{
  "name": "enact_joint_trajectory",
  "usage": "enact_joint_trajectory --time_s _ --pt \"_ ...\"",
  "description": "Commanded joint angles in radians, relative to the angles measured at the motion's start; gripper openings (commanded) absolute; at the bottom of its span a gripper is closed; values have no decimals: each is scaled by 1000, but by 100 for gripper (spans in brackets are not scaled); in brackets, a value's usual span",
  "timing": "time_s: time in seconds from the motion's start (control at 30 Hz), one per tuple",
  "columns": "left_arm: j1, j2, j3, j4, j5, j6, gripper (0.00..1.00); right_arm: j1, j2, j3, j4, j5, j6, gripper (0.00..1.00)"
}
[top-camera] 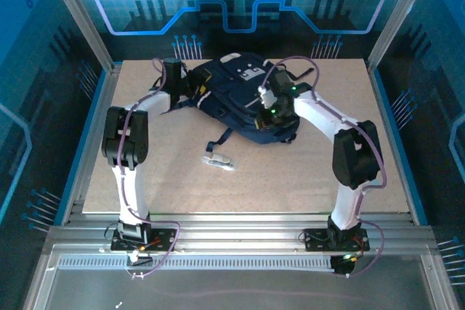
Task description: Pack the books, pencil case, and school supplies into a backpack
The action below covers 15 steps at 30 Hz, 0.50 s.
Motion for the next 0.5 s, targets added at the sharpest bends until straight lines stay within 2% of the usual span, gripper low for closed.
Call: enact_joint_trajectory --time_s 0.0,0.03,0.07,0.1,0.27,0.47 --pt "-4 -19 41 -45 62 52 78 62 60 85 106 -179 73 0" --pt "-3 -33 33 -56 64 62 82 71 76 102 123 -185 91 0" --pt "-1 -52 20 -71 66 71 92 80 92 119 147 -201 115 0" --pt "2 -76 4 -83 66 76 98 84 108 134 175 -222 139 0" --pt "6 -227 -132 -170 26 111 99 100 184 209 302 -294 279 0" --pt "-12 -435 -417 -131 -75 58 99 123 240 273 393 -366 406 0"
